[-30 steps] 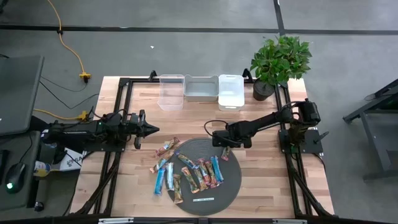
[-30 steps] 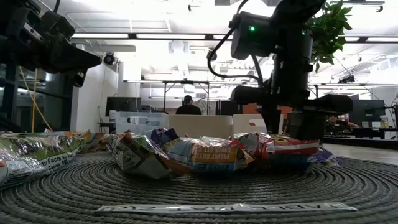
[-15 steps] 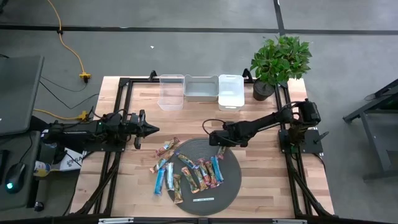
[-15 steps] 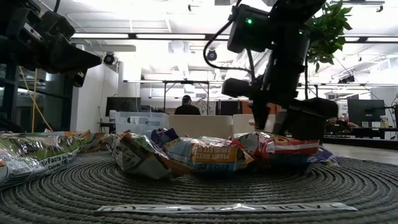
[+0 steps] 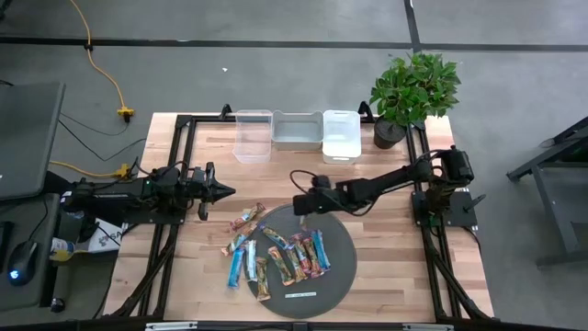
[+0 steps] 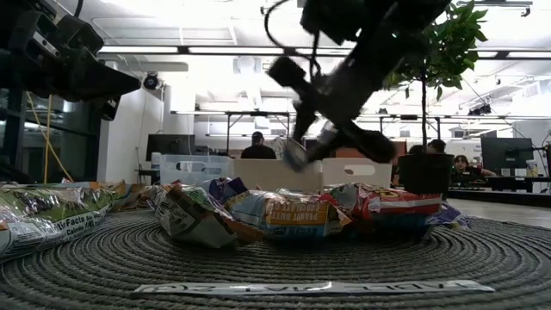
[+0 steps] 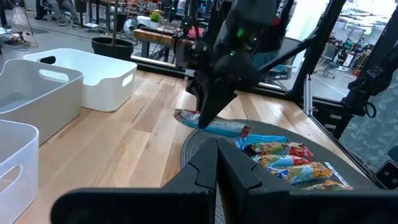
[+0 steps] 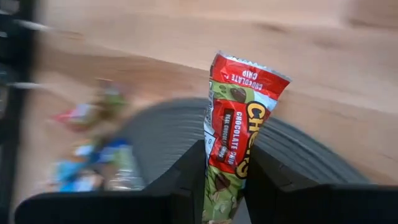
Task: Pick and place Granola Bars by type
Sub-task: Put the red granola bar into the transparent bin
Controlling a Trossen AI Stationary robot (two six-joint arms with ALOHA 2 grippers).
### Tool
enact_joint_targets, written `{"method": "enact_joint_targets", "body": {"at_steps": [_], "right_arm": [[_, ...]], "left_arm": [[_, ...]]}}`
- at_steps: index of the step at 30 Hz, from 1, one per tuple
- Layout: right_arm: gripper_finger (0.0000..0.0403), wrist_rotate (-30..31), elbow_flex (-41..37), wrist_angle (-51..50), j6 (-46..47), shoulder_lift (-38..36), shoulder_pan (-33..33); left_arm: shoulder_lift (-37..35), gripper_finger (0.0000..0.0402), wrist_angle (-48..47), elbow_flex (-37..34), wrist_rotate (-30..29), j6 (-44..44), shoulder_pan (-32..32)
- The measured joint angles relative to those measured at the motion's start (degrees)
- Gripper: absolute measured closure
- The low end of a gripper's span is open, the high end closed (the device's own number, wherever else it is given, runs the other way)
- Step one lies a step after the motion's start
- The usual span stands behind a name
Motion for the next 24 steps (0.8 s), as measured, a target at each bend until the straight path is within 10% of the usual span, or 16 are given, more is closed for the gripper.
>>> {"method": "enact_joint_targets", "body": {"at_steps": [13,24], "right_arm": [[0.033,-0.06,2.1,29.77,-16.54,-0.07,-2.91],[0.033,-4.41,33.69,-2.69,-40.72,-0.12,-9.8]], "left_arm": [[0.01,0.0401,0.0,-0.01,0.0,0.01,0.0],[0.01,0.0401,0.0,0.0,0.0,0.0,0.0]]}}
